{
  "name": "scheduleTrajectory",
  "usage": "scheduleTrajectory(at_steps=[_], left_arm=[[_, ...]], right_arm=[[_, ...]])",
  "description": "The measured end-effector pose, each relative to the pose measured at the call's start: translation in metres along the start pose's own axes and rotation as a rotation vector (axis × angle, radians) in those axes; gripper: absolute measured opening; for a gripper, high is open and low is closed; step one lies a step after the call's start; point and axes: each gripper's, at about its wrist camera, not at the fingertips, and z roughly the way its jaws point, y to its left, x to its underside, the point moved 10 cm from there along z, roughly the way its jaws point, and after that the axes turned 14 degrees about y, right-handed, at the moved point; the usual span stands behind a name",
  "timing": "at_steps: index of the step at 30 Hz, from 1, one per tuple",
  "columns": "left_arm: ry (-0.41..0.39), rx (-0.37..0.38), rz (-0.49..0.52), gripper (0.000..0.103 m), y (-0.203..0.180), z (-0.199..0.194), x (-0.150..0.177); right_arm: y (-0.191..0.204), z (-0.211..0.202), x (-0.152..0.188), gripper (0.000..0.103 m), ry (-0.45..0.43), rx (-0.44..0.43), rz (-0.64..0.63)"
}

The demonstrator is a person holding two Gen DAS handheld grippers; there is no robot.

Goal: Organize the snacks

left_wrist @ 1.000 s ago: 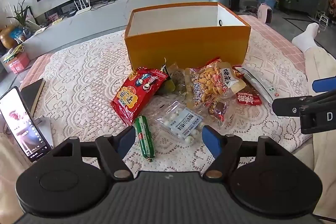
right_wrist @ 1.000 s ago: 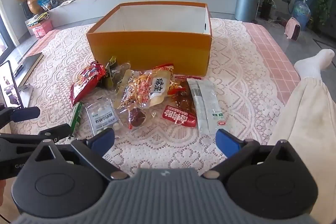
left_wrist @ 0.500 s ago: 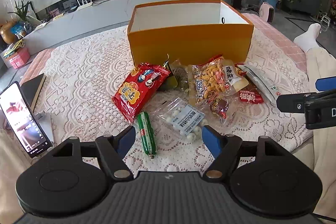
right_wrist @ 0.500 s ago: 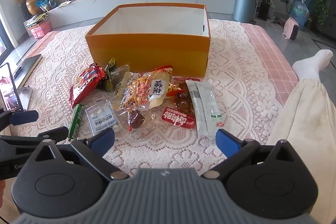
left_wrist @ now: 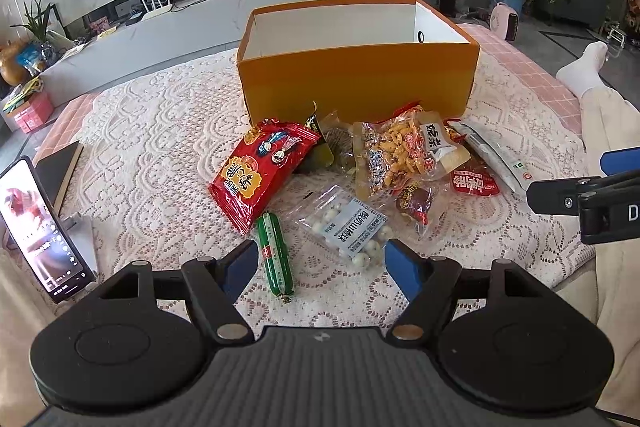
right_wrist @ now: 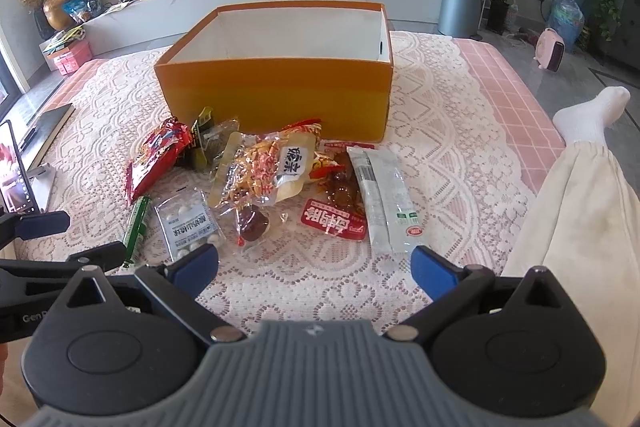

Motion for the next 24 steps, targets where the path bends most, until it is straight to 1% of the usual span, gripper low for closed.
scheduleTrajectory(at_steps=[24], left_arm=[[0.001, 0.004, -0.025, 0.085, 0.0059, -0.0007, -0.0006]], right_arm=[[-0.0035, 0.0004, 0.0017, 0.099, 0.007, -0.005, 0.014]])
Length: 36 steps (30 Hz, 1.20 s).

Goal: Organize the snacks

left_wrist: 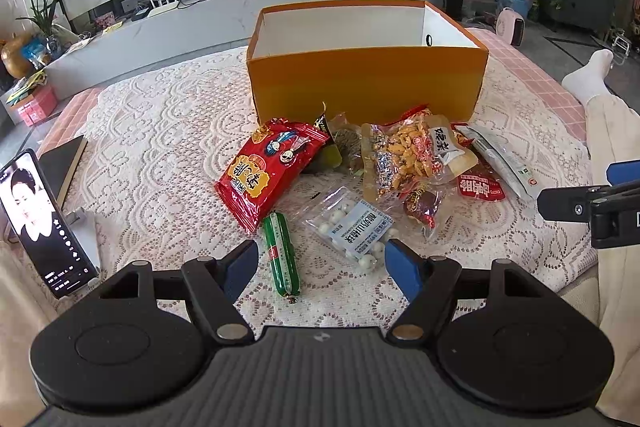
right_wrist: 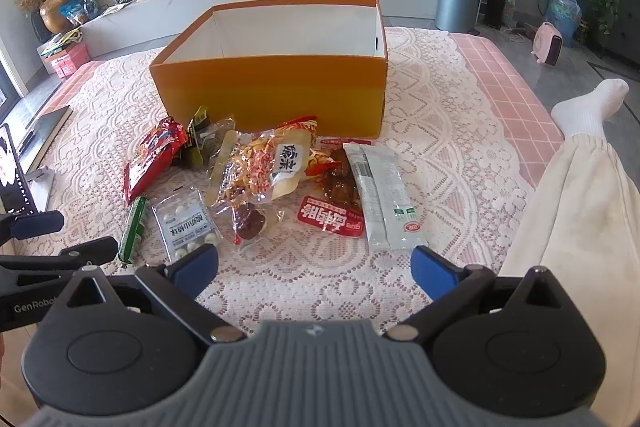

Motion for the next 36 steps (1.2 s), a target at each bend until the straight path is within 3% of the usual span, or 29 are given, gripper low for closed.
scheduleTrajectory(at_steps=[32, 36], left_arm=[[0.001, 0.021, 0.017, 0.084, -0.0057, 0.0007, 0.0008], [-0.006, 0.035, 0.022, 0.079, -0.0069, 0.0001, 0.0004]], right_arm=[[-0.0077, 0.0005, -0.0023, 0.099, -0.019, 0.009, 0.024], [-0.008, -0.0003, -0.002, 0.099, -0.036, -0.002, 0.031]])
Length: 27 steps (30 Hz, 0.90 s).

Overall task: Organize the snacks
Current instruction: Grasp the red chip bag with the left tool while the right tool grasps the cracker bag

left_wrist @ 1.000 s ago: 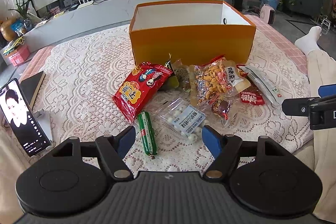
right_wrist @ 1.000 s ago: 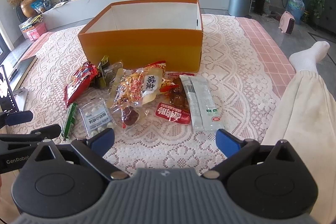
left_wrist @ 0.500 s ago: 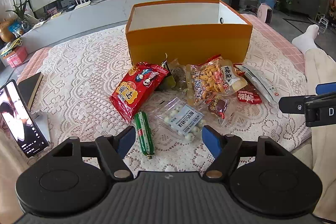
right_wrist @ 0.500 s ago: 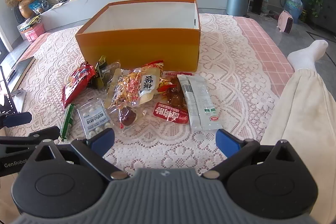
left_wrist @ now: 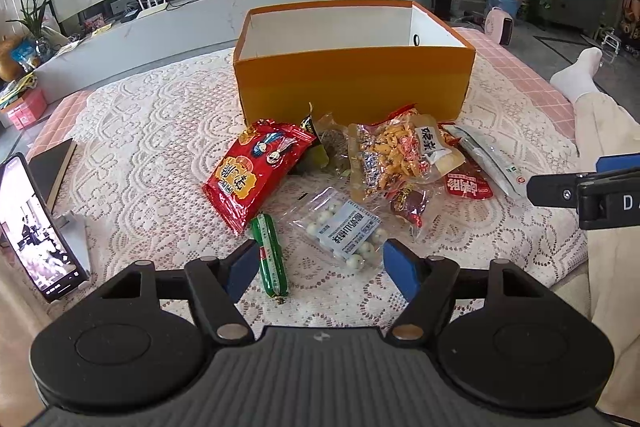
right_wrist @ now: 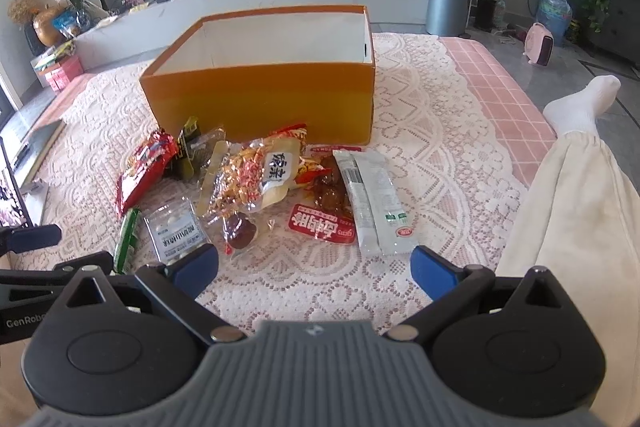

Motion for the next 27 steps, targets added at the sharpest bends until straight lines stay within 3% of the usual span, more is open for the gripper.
scheduleTrajectory(at_steps=[3, 4, 7, 8, 9, 11, 13, 14, 15, 19, 27], left_arm=[[-0.014, 0.02, 0.006, 0.067, -0.002, -0.001, -0.001], [-0.015, 0.034, 0.007, 0.063, -0.002, 0.0, -0.002], [-0.011, 0.082, -0.003, 0.04, -0.003, 0.005, -0.002], [-0.011, 0.096, 0.003, 0.024, -0.003, 0.008, -0.002], [-0.012, 0.107, 0.014, 0.02, -0.004, 0.011, -0.002], [-0.015, 0.11, 0.029, 0.021, -0.002, 0.016, -0.004], [-0.033, 0.093, 0.031, 0.037, 0.002, 0.019, -0.008], [-0.04, 0.082, 0.034, 0.056, 0.005, 0.022, -0.011], [-0.053, 0.069, 0.037, 0.066, 0.009, 0.023, -0.015], [-0.08, -0.012, 0.078, 0.067, 0.024, 0.033, -0.03], [-0.061, -0.122, 0.153, 0.068, 0.049, 0.077, -0.051]], right_arm=[[0.001, -0.002, -0.002, 0.097, -0.034, -0.035, 0.003], [0.001, -0.002, -0.003, 0.091, -0.047, -0.048, 0.003], [0.005, 0.002, -0.006, 0.08, -0.061, -0.074, -0.009], [0.006, 0.004, -0.006, 0.074, -0.062, -0.082, -0.014], [0.007, 0.006, -0.007, 0.071, -0.063, -0.09, -0.019], [0.012, 0.012, -0.009, 0.062, -0.063, -0.109, -0.033], [0.018, 0.018, -0.012, 0.061, -0.062, -0.129, -0.051], [0.021, 0.021, -0.014, 0.061, -0.061, -0.142, -0.06], [0.024, 0.024, -0.016, 0.063, -0.06, -0.151, -0.07], [0.037, 0.04, -0.027, 0.081, -0.066, -0.154, -0.112], [0.051, 0.082, -0.051, 0.091, -0.044, -0.162, -0.108]])
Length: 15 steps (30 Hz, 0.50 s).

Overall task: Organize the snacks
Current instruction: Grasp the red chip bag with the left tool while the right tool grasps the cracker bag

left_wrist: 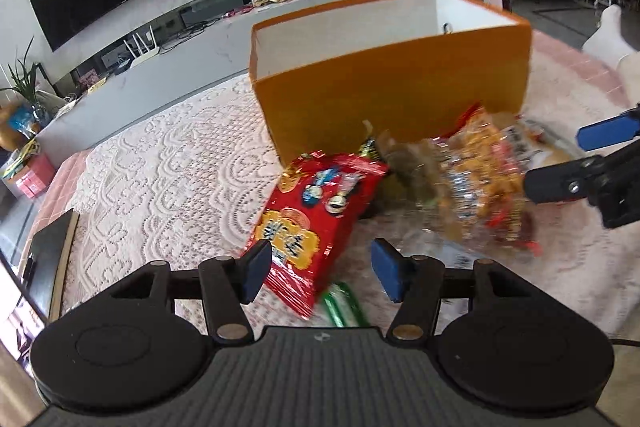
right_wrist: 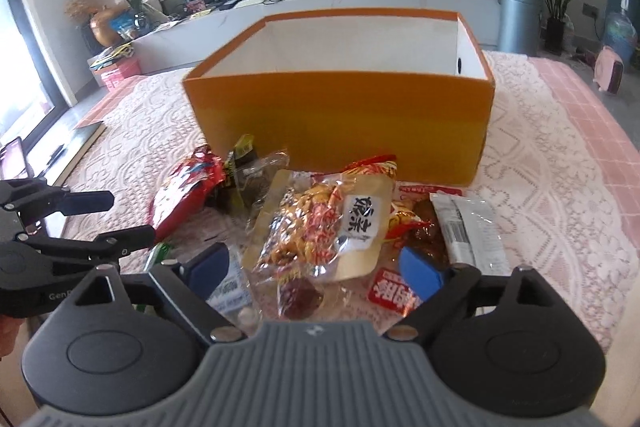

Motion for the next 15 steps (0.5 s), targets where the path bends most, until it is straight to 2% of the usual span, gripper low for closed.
scheduleTrajectory(at_steps=[6, 15], left_arm=[[-0.003, -0.019, 0.002, 0.068, 0.004, 0.027, -0.009], [-0.018, -0.074, 0.052, 0.071, -0.004, 0.051, -0.014]], right_arm=[[-0.007, 0.033, -0.008, 0.091, 0.04, 0.016, 0.051], [0.002, 0.059, -0.011, 0.091, 0.026, 0.075, 0.01]])
